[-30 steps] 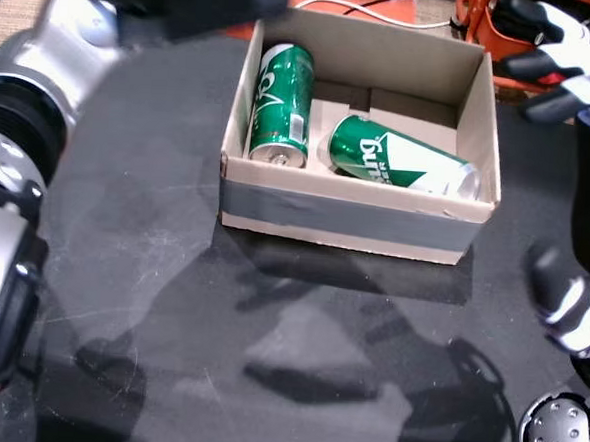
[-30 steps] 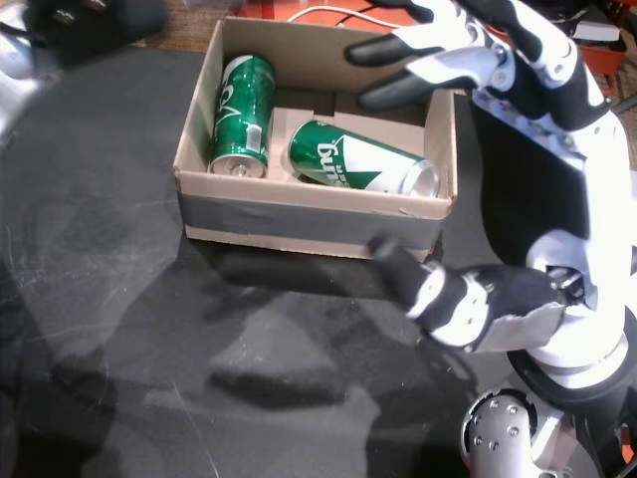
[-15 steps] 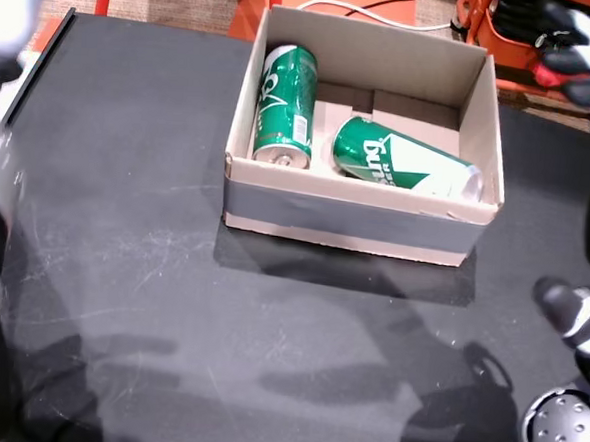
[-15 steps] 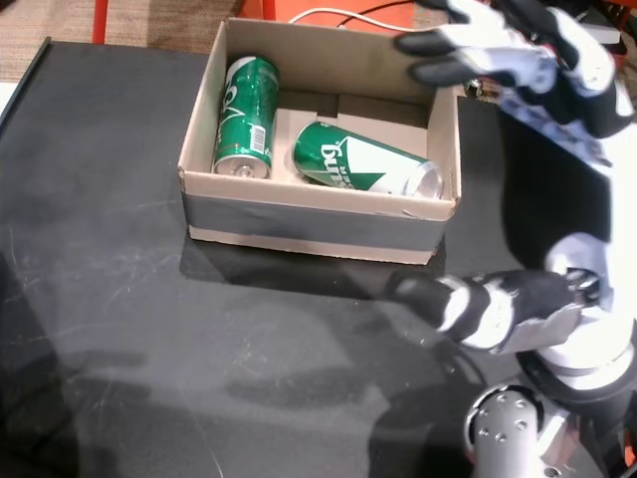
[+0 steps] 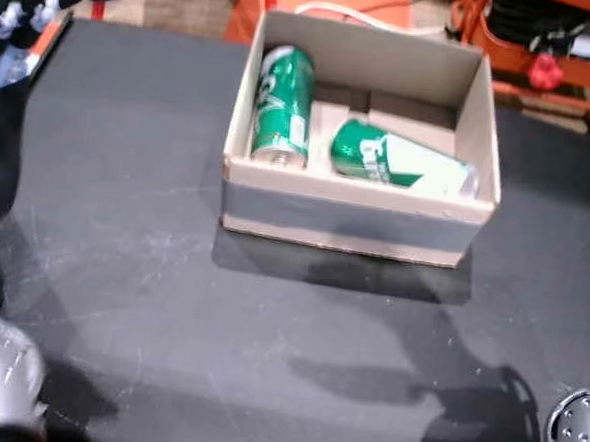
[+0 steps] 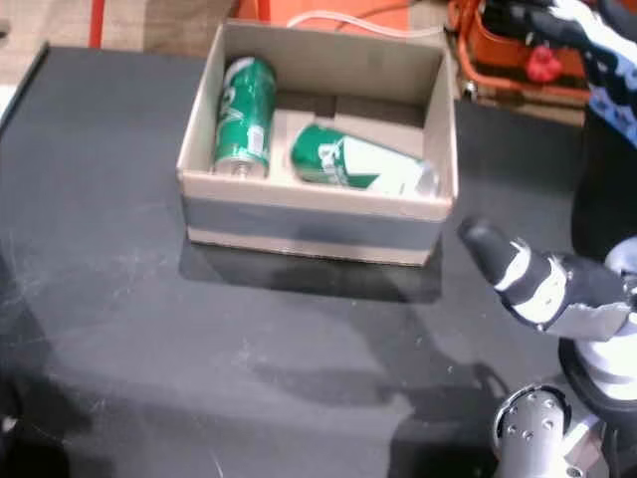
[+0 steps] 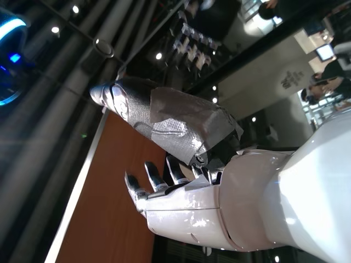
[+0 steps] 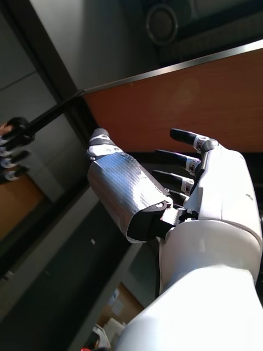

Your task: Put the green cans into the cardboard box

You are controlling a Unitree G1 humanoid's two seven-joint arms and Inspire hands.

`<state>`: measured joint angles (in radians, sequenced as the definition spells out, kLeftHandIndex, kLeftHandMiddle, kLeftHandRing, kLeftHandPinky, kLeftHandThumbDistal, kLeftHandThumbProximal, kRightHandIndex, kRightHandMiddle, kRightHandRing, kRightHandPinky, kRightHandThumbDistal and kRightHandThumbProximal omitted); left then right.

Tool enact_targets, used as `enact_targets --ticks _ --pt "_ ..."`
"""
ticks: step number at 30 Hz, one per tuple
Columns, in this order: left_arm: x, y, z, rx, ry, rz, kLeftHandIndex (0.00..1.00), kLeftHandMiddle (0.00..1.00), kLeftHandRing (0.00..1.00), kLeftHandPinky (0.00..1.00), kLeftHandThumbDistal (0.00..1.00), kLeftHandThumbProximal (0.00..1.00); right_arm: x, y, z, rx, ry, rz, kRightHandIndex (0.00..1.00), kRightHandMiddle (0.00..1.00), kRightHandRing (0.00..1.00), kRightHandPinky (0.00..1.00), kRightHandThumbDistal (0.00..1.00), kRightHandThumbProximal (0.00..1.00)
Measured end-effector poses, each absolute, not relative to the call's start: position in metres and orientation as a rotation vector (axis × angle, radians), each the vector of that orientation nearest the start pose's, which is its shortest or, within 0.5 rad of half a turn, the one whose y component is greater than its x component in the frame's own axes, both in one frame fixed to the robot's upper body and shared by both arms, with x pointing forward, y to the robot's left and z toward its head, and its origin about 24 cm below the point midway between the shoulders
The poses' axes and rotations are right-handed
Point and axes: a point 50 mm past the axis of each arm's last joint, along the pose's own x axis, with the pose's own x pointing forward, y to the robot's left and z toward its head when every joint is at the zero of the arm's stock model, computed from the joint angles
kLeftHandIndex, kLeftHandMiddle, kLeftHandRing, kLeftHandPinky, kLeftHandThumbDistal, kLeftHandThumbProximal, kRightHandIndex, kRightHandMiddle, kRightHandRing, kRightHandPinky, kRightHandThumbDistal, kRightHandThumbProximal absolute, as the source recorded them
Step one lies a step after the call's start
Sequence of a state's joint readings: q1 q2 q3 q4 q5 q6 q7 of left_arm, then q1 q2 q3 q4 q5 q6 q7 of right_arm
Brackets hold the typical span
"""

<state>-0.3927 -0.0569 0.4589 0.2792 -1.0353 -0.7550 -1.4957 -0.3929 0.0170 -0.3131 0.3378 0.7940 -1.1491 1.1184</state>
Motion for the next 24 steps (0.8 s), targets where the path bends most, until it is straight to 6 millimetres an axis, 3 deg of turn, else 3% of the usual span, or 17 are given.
enact_targets --ticks 1,2,5,6,9,12,13,17,24 --pt "0.248 0.206 0.125 -0.186 -1.380 -0.544 0.67 0.70 0.78 0.99 0.86 0.60 0.250 -0.193 0.138 -0.015 -1.336 0.296 0.77 0.69 0.73 0.83 0.97 0.70" --pt "0.247 0.207 0.124 -0.184 -1.388 -0.541 0.69 0.74 0.81 0.98 0.97 0.51 0.251 -0.193 0.137 -0.015 -1.327 0.316 0.77 0.69 0.73 0.84 0.95 0.65" --pt "0.245 0.209 0.119 -0.226 -1.382 -0.566 0.70 0.76 0.85 0.91 1.00 0.42 0.253 -0.196 0.136 0.001 -1.310 0.350 0.74 0.67 0.71 0.82 0.94 0.64" --pt "0.242 0.210 0.117 -0.248 -1.368 -0.565 0.67 0.75 0.85 0.90 1.00 0.54 0.254 -0.197 0.136 0.002 -1.307 0.352 0.73 0.67 0.71 0.80 0.94 0.64" --pt "0.233 0.211 0.106 -0.307 -1.326 -0.479 0.67 0.76 0.86 0.87 0.96 0.65 0.253 -0.198 0.136 0.002 -1.306 0.342 0.73 0.67 0.70 0.79 0.94 0.61" --pt "0.229 0.214 0.104 -0.312 -1.325 -0.432 0.67 0.73 0.84 0.84 0.95 0.65 0.254 -0.198 0.136 0.004 -1.301 0.350 0.74 0.66 0.68 0.80 0.97 0.68" --pt "0.228 0.215 0.104 -0.311 -1.329 -0.419 0.68 0.74 0.85 0.84 0.98 0.65 0.255 -0.199 0.136 0.004 -1.297 0.353 0.74 0.66 0.69 0.80 0.93 0.69" --pt "0.228 0.215 0.104 -0.308 -1.333 -0.406 0.68 0.75 0.85 0.82 1.00 0.65 0.255 -0.199 0.135 0.003 -1.292 0.354 0.74 0.68 0.71 0.81 0.97 0.68" --pt "0.228 0.213 0.104 -0.294 -1.319 -0.373 0.66 0.73 0.84 0.81 1.00 0.68 0.253 -0.205 0.136 -0.016 -1.312 0.326 0.68 0.65 0.69 0.78 0.98 0.79"
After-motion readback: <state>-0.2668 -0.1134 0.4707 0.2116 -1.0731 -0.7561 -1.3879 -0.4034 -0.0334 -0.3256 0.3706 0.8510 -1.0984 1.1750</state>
